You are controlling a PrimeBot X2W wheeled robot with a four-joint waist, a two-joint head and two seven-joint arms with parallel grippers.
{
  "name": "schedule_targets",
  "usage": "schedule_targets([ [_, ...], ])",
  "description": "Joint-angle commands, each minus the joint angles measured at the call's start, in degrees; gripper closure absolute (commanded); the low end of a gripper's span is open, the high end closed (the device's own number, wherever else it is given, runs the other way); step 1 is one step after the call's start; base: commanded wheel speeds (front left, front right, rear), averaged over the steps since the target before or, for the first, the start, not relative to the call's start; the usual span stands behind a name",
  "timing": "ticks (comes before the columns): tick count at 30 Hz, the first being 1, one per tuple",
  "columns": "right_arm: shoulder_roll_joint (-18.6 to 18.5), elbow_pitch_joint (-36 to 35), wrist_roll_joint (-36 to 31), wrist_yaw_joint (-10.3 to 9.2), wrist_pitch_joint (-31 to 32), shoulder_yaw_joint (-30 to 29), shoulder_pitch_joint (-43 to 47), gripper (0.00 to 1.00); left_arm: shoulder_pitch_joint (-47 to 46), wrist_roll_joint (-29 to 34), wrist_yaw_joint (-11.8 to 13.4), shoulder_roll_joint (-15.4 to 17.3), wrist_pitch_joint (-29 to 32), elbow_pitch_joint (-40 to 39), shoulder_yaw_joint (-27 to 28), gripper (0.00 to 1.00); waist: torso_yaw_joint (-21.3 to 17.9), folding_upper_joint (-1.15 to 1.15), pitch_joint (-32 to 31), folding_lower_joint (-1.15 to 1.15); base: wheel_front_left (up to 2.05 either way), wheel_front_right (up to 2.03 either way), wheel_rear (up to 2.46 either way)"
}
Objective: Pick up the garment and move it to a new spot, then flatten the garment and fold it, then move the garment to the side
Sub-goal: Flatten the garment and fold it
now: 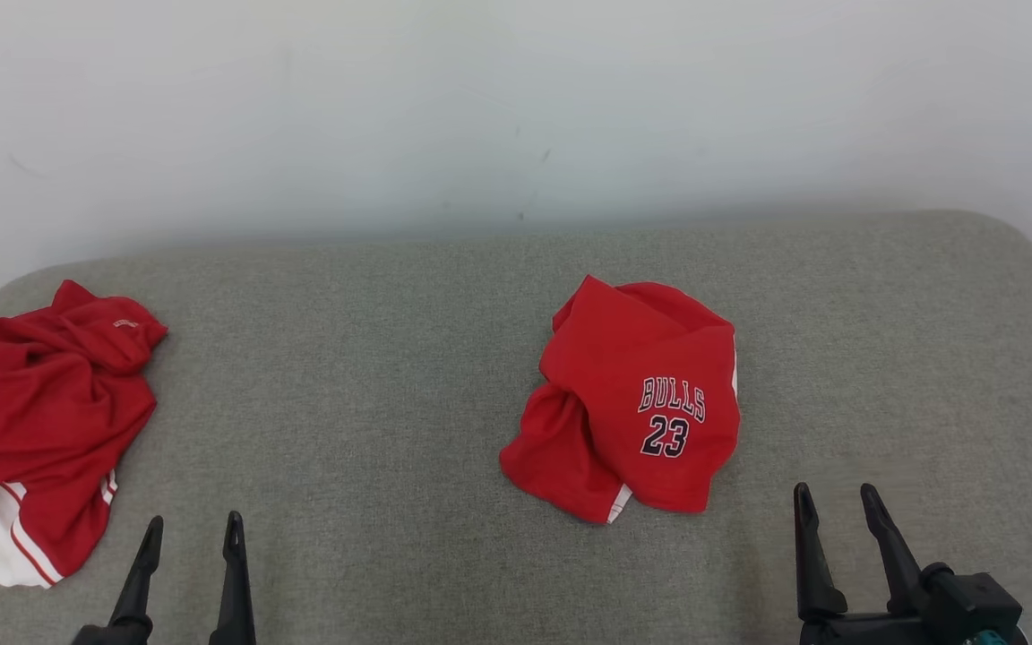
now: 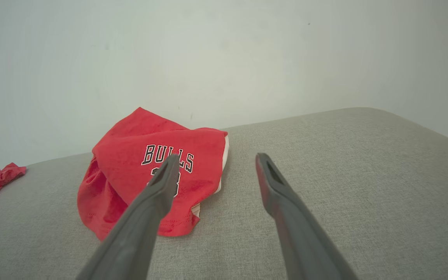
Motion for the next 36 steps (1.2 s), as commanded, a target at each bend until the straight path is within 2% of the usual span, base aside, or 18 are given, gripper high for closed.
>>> schedule_targets([
  [1,-0.11,0.04,-0.31,-0.15,0.19,0.60,-0.09,0.00,0.15,-0.15,0.16,-0.26,-0.21,0.13,-0.06,0.00,0.17,0.00,0.10,0.00,0.00,0.00,0.00],
  [7,-1.89,0.83,-0.65,-0.15,1.26,2.34,-3.37,0.00,-0.72,0.19,0.17,-0.60,-0.21,0.29,-0.58,0.00,1.23,0.00,0.54,0.00,0.00,0.00,0.00],
  [12,-3.50,4.15,0.18,-0.15,2.81,3.36,-7.77,0.00,-1.67,0.51,0.04,-1.11,-0.21,0.65,-1.33,0.00,2.66,0.00,1.69,0.00,0.00,0.00,0.00],
  [20,-5.51,15.30,1.43,-0.15,3.30,4.33,-14.28,0.00,-3.65,0.79,-0.40,-1.80,-0.21,1.43,-2.42,0.00,5.33,0.00,4.29,0.00,0.00,0.00,0.00],
  [35,-4.28,34.93,4.19,-0.15,0.51,5.02,-21.47,0.00,-6.38,1.41,-1.16,-2.11,-0.21,2.34,-3.13,0.00,9.08,0.00,6.97,0.00,0.00,0.00,0.00],
  [36,-4.16,36.21,4.59,-0.15,0.53,5.31,-21.95,0.61,-6.52,1.46,-1.08,-2.09,-0.21,2.48,-3.20,0.00,9.27,0.00,6.97,0.00,0.00,0.00,0.00],
])
